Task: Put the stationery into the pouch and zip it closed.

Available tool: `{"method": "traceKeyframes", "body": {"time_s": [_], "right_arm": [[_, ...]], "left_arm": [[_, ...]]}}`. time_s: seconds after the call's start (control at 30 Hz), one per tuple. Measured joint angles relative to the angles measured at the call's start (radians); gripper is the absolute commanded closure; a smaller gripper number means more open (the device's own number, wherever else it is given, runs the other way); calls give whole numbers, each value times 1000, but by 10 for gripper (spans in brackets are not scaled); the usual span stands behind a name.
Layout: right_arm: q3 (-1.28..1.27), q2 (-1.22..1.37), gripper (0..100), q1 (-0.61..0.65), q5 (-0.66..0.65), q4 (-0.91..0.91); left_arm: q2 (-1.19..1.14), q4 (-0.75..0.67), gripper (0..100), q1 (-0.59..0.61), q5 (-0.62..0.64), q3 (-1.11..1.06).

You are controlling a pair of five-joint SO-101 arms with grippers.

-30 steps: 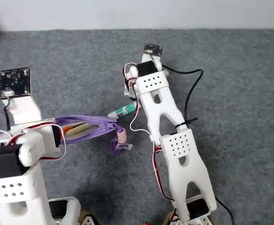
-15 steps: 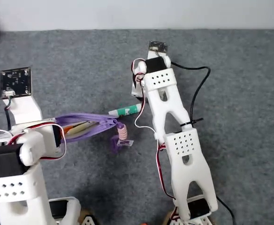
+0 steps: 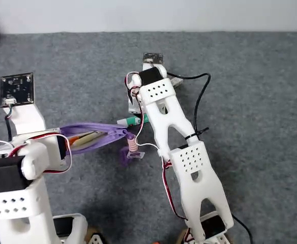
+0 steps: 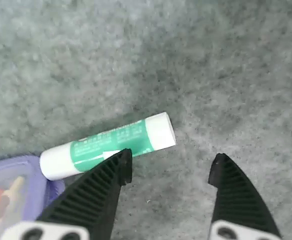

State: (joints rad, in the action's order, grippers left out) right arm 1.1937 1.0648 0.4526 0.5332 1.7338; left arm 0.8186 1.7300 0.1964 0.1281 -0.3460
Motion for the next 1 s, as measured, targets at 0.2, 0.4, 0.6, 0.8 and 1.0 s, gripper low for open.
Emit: {"method": "traceKeyframes", "body": {"time_s": [0.2, 0.4, 0.6, 0.8, 1.0], "right_arm": [[0, 6, 742, 3, 46, -61], [0, 55, 742, 5, 87, -114], [0, 92, 742, 29, 129, -123], [0, 103, 793, 35, 153, -143], [5, 103, 980, -3, 153, -143]], "left_arm": [[2, -2, 987, 0, 0, -29], [2, -2, 987, 0, 0, -29], [2, -2, 987, 0, 0, -32], [2, -2, 987, 0, 0, -32], [2, -2, 987, 0, 0, -32]]}}
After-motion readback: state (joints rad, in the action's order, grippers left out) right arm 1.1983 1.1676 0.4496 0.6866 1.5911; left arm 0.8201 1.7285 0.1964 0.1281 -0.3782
